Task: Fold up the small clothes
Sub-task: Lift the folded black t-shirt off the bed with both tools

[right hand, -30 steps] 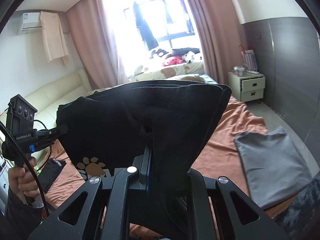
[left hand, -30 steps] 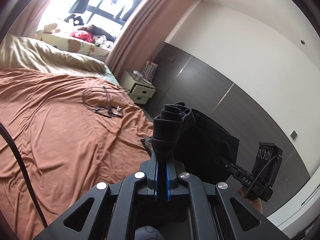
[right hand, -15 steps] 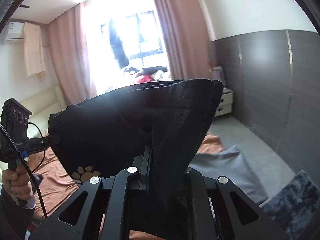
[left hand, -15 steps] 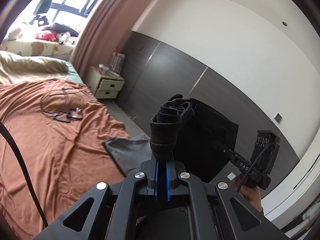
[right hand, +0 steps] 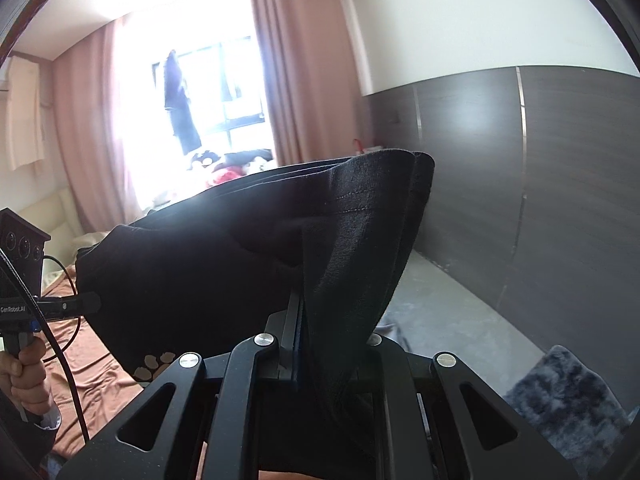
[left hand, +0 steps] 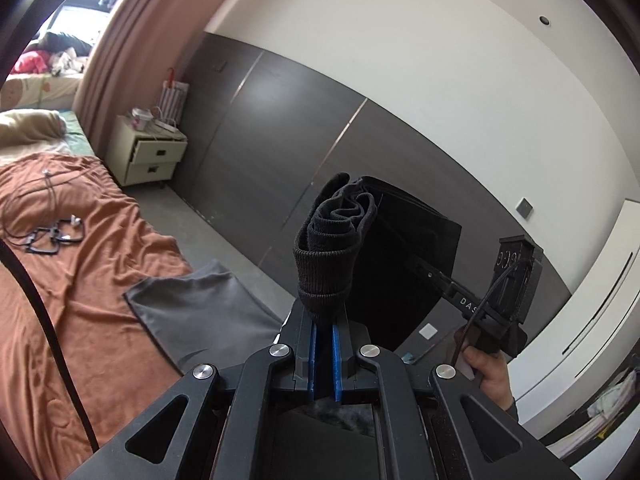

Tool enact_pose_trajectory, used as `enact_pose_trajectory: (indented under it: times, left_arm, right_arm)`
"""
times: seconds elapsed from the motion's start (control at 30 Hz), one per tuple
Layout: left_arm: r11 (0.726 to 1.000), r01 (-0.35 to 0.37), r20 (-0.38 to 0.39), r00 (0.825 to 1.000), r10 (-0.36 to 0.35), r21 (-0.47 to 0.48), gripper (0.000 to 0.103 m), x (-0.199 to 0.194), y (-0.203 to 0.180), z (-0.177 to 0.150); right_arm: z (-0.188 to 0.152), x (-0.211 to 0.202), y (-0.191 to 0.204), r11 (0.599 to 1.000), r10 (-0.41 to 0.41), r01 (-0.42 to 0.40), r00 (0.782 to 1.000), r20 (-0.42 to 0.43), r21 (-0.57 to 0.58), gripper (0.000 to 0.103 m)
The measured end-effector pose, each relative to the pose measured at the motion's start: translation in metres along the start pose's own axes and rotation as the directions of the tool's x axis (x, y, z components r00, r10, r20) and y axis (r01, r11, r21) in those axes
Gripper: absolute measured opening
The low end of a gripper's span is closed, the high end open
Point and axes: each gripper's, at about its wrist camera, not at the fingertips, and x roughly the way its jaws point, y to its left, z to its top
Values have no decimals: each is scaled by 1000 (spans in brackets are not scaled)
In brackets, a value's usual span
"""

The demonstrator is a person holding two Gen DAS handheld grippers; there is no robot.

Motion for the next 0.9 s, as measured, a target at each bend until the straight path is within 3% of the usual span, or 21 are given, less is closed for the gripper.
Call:
enact_pose_trajectory:
  times: [0.27,0.63,0.9]
  left_arm:
    - [999,11,-59,998,-13,-30,6,55,29,2]
    - [992,-78,-118,991,66,-102,6,116,112,17]
    - [975,-137,-156,982,110,-177,6,161,184,20]
  right_arm:
    - [8,33,15,997,-74,74,997,-27,8,9]
    - [-4,143,67,996,-61,68,991,-121,55,9]
    - [-5,244,114,996,-64,77,974,-218,52,9]
